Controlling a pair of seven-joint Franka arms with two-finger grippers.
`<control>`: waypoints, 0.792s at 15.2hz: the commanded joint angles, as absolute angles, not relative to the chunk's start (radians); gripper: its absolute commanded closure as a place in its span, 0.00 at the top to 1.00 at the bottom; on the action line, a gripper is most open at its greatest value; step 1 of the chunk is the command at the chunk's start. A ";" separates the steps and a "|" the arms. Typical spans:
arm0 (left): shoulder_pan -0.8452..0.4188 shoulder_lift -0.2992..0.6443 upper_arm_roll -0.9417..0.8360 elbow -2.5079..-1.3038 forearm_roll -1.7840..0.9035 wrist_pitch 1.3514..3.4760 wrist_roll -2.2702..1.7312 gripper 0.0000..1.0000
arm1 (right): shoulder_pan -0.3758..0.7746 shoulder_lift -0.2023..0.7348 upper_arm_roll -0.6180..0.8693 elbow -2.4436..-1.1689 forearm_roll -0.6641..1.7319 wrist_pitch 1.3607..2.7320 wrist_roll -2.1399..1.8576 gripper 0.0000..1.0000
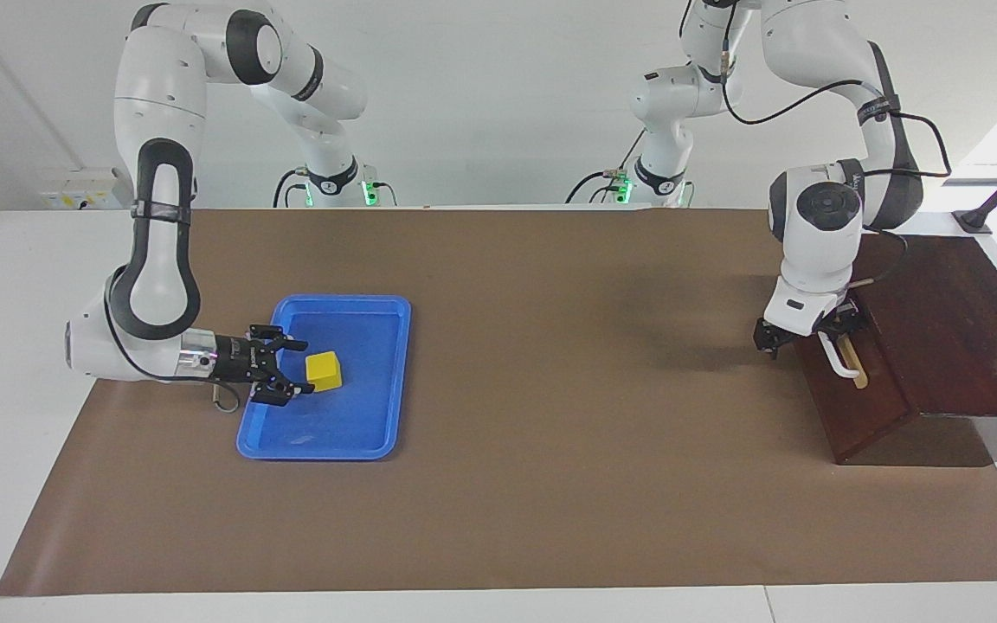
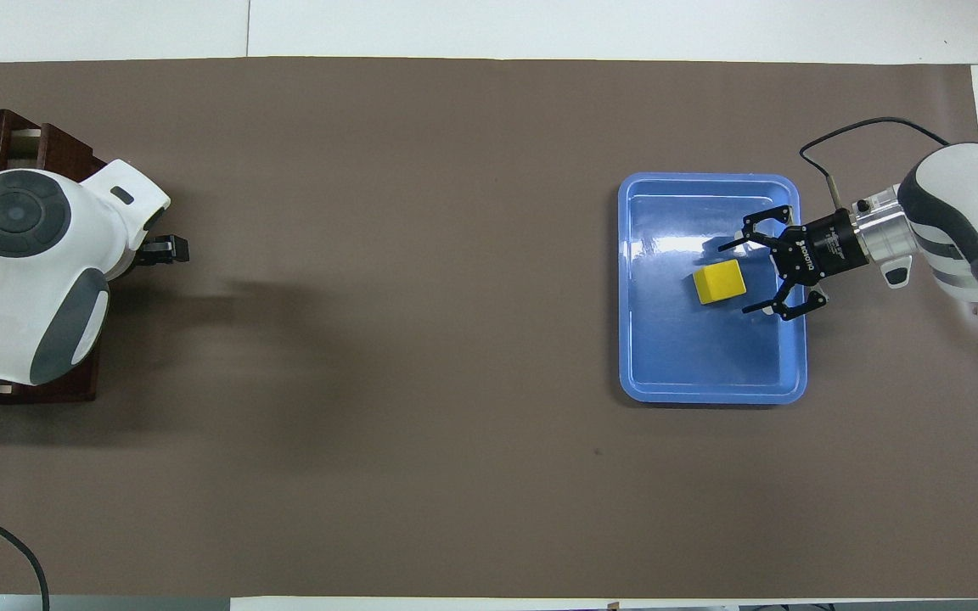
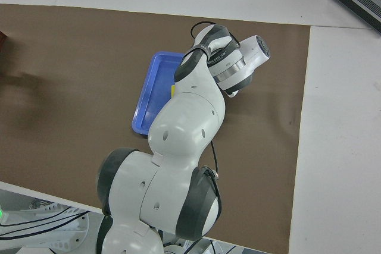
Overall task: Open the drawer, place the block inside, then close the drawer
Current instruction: 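Close the right gripper on the yellow block while the left gripper withdraws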
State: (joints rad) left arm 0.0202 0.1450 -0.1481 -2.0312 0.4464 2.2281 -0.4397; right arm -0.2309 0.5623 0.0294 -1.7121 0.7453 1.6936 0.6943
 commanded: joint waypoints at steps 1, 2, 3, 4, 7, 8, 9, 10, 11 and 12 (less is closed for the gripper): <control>-0.044 0.156 -0.146 -2.022 0.408 2.215 -0.524 1.00 | -0.230 0.569 0.029 -1.718 0.761 1.712 0.658 1.00; -0.061 0.158 -0.146 -2.007 0.382 2.197 -0.537 1.00 | -0.230 0.569 0.029 -1.718 0.759 1.710 0.658 1.00; -0.074 0.160 -0.146 -1.999 0.358 2.186 -0.548 1.00 | -0.232 0.568 0.029 -1.718 0.759 1.710 0.658 1.00; -0.089 0.160 -0.146 -1.991 0.335 2.183 -0.564 1.00 | -0.232 0.568 0.029 -1.718 0.759 1.710 0.658 1.00; -0.127 0.160 -0.146 -1.991 0.322 2.178 -0.632 1.00 | -0.238 0.568 0.029 -1.718 0.762 1.710 0.658 1.00; -0.139 0.160 -0.146 -1.991 0.322 2.174 -0.647 1.00 | -0.238 0.568 0.029 -1.718 0.765 1.712 0.658 0.98; -0.146 0.160 -0.146 -1.990 0.322 2.160 -0.653 1.00 | -0.238 0.568 0.029 -1.717 0.767 1.713 0.660 0.91; -0.147 0.158 -0.147 -1.990 0.322 2.152 -0.657 1.00 | -0.239 0.568 0.029 -1.717 0.767 1.713 0.660 0.82; -0.147 0.158 -0.149 -1.990 0.322 2.149 -0.657 1.00 | -0.239 0.568 0.029 -1.718 0.769 1.718 0.660 0.72; -0.150 0.158 -0.149 -1.980 0.322 2.125 -0.655 1.00 | -0.242 0.568 0.029 -1.718 0.770 1.723 0.664 0.47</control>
